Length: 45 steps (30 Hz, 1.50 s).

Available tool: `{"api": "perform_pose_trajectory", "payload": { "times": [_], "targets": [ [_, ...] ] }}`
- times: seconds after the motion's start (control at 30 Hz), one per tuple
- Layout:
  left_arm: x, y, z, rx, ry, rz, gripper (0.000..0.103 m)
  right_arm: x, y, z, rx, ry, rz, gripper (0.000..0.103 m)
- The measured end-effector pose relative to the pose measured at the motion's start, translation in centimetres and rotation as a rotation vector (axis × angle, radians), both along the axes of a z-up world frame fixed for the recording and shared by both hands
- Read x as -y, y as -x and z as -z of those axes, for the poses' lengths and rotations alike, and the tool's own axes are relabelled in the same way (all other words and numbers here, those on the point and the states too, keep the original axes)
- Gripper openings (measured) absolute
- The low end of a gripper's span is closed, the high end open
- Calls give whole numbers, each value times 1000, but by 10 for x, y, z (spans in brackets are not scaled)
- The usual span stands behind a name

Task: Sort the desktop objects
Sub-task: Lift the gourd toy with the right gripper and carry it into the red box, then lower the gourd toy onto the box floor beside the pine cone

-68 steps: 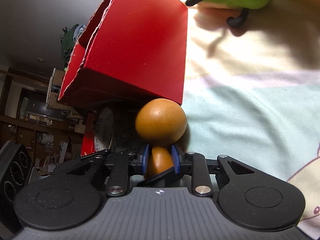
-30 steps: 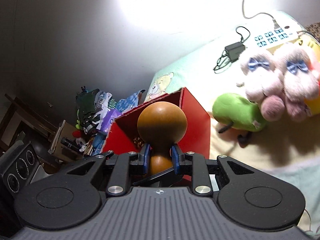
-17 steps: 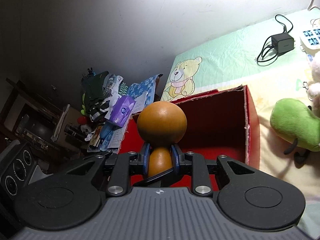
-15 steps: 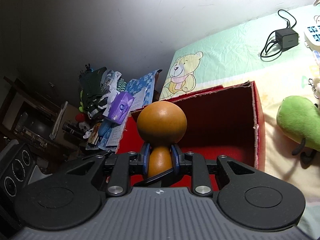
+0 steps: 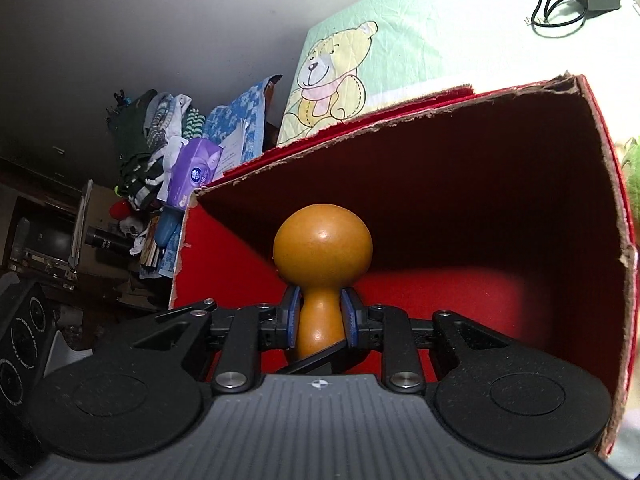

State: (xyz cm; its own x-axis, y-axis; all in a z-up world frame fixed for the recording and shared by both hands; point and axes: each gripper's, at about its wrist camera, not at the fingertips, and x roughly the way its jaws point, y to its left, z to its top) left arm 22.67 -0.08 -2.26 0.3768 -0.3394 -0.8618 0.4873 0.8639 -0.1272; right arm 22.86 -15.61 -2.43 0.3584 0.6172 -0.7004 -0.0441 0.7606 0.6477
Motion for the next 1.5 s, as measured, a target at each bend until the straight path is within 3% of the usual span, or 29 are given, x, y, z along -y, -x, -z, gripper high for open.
{"api": "perform_pose_trajectory", "payload": {
  "times": [0.27,0.43,0.73,0.93,1.1,1.23,1.4,1.5],
  "targets": [
    [2,-14,14,-78,-75,-27,38,-9,-10,12,-49,45,-15,17],
    [0,-21,17,-134,-60,-28,39,-10,-11,18,-65,82,-10,16],
    [5,-24,21,-150,-69,-14,39,0,-8,24,-75,85,48,17],
    [7,-20,20,-147,-52,47,40,3,-7,23,-61,101,91,17],
    [4,-19,19,-138,-50,32,50,3,-10,25,-57,98,89,17],
    [3,-18,18,-124,-64,17,51,0,-11,23,-37,106,80,18],
    [-1,-18,15,-114,-58,-12,62,-6,-11,20,-19,142,69,22],
    [-3,-16,14,-102,-58,-24,62,-5,-11,21,-18,144,80,27]
  ]
}}
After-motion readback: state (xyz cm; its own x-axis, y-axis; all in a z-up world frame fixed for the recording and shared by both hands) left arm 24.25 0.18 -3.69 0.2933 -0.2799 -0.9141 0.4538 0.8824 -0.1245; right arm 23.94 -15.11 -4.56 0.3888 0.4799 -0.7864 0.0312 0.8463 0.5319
